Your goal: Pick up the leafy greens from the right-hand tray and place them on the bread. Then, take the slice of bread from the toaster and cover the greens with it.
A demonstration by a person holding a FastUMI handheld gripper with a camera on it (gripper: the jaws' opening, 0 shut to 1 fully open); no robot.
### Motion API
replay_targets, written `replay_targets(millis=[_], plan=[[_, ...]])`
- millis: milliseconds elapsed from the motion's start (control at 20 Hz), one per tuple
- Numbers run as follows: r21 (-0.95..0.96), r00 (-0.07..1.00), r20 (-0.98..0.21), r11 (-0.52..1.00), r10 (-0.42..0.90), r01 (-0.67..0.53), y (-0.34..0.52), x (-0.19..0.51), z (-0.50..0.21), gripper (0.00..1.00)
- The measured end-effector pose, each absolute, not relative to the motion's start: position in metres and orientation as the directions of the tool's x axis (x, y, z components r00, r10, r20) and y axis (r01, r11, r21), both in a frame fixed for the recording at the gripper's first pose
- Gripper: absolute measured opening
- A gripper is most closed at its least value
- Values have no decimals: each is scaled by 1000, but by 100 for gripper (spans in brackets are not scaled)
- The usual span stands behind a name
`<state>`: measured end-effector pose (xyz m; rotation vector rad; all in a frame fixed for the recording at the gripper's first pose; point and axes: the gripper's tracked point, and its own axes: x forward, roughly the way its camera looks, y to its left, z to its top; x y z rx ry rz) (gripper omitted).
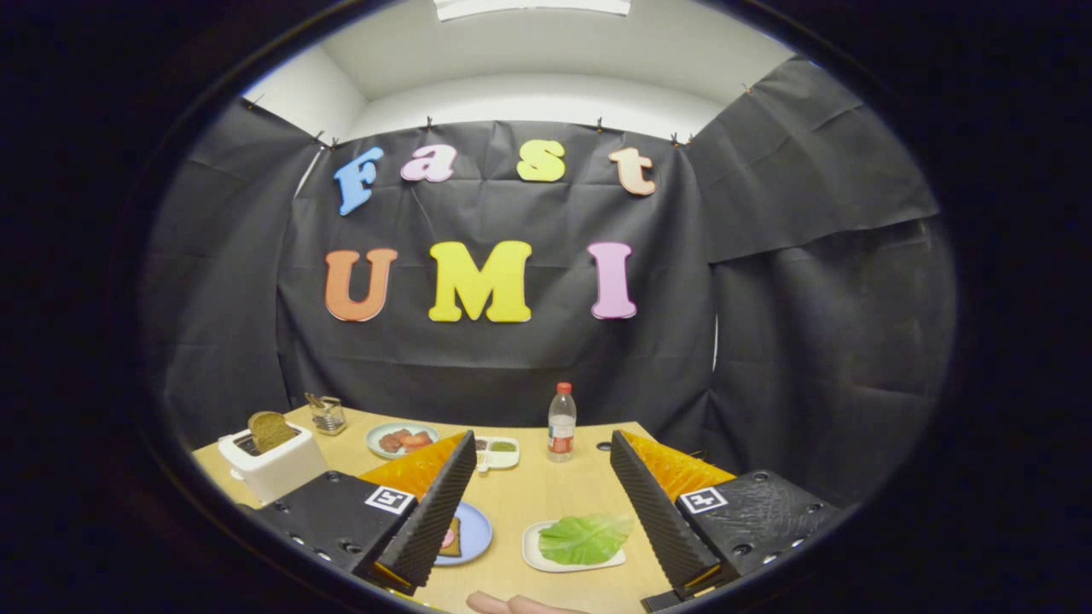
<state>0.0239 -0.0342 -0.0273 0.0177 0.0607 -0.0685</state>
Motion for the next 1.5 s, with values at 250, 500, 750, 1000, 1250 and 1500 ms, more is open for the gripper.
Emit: replay_targets(millis=[250,500,750,1000,1250,1500], plan=[[6,980,-164,993,-117,119,-73,72,-75,97],[-52,927,-329,984,-178,171,-121,130,-153,97],[-85,866,-464,982,-187,166,-150,157,-221,97],[-20,795,-588,985,-150,171,-160,162,-274,96],[-14,745,-658,992,-106,128,-153,164,-303,96],[-63,752,-647,992,-123,109,-154,170,-298,69]])
